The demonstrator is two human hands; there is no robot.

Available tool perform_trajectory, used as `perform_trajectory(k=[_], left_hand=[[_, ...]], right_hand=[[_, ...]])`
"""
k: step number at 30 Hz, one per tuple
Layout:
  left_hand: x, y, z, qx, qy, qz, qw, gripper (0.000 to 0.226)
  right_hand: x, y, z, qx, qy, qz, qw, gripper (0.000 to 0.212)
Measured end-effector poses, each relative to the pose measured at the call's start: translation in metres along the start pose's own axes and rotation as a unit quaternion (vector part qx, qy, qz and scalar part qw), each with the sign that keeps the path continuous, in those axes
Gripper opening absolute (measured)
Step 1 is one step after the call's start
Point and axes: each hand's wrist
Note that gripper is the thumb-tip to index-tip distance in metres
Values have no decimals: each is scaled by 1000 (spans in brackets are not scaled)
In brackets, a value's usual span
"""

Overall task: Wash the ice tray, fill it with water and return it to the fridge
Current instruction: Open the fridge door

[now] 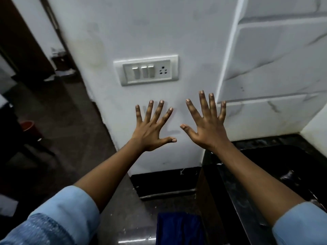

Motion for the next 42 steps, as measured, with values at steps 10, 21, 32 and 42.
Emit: perform_trajectory(k=[10, 21, 32, 42], left_hand=[[-18, -82, 77, -118, -25, -40, 992, 113], [-50, -154, 192, -293, -60, -120, 947, 113], [-104, -202, 371, -438, -107, -208, 868, 113], [-151, -236, 522, -464, -121, -253, 840, 109]], right_hand=[[43, -99, -49, -112, 3, -92, 989, 84], [70, -220, -98, -254, 12, -208, 944, 85], [47, -409, -108, -402, 22, -327, 855, 86], [2, -570, -71, -489, 35, -407, 771, 85]])
Point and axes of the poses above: each hand's wrist, its own z-axis away from the middle knuckle, its own x-axis out of the palm, y = z × x, and after that the axes turned 13 degrees about -x, right-handed
